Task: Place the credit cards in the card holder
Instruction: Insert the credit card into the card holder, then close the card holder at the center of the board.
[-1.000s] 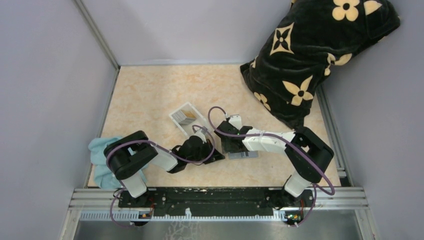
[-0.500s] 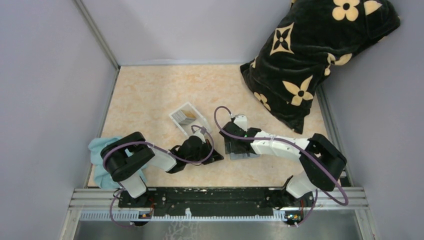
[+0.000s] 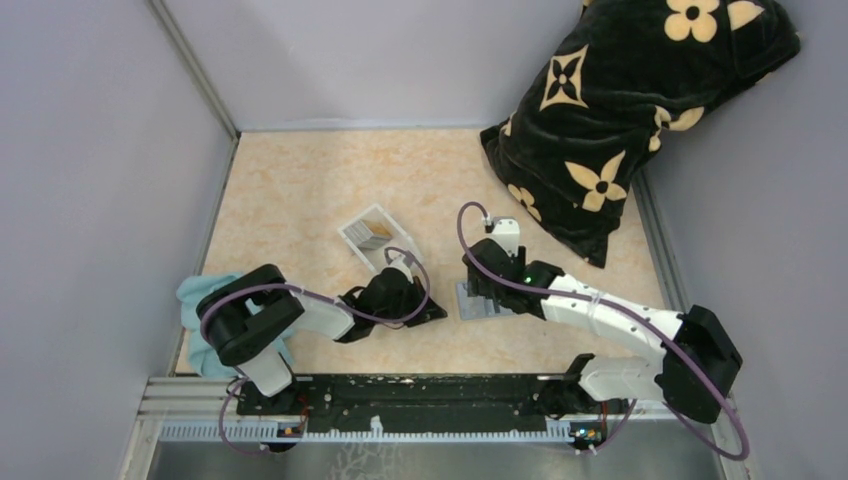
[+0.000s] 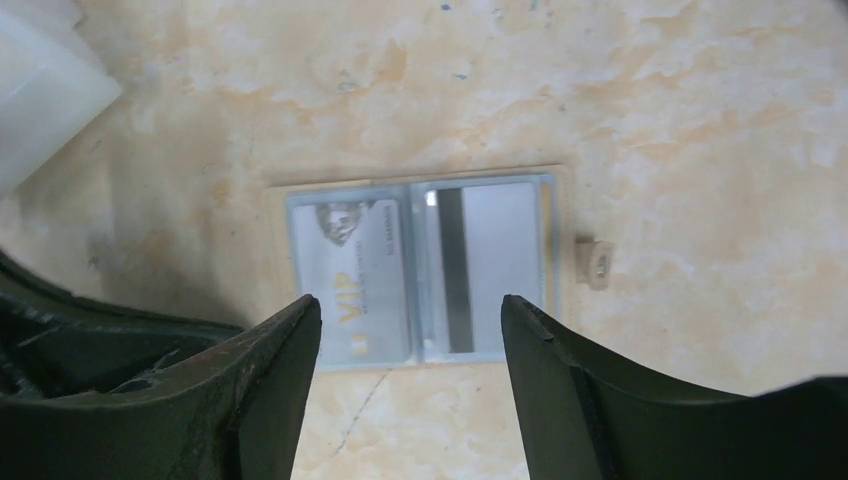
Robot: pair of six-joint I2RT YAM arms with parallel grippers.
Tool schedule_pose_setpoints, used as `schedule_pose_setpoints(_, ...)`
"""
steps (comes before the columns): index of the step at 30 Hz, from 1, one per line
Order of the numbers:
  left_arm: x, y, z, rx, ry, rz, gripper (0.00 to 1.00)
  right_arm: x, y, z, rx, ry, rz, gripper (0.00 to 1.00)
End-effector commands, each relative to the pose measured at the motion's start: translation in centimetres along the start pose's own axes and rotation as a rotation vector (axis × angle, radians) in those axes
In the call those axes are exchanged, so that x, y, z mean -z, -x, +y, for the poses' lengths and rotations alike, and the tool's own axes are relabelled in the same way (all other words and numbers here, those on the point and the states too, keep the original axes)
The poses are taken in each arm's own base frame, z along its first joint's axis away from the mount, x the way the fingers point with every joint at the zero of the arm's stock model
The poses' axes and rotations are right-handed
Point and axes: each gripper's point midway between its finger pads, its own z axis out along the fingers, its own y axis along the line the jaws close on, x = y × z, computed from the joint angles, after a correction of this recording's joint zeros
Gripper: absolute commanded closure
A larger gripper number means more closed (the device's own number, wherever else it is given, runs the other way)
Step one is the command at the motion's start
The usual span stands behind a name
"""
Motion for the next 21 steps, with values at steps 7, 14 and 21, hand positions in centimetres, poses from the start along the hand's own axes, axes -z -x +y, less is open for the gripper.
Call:
schedule_pose_setpoints(7,0.4,0.6,4.2,-0.111,0.219,0.000,0.83,-0.7,-0.6,-7.0,-0.043,-0.194,0.032,0.35)
schedule_pose_setpoints(14,0.0,0.5,4.8,-0.120,0.244,0.015,0.81,-1.6,-1.4,-8.1,-0.032,-0.245,0.066,0.40)
schedule_pose_setpoints(21,0.0,0.7,5.2,-0.110,0.238,0.021,0.81,-2.4,-1.8,-8.8,-0.042,-0.268,0.091,0.49)
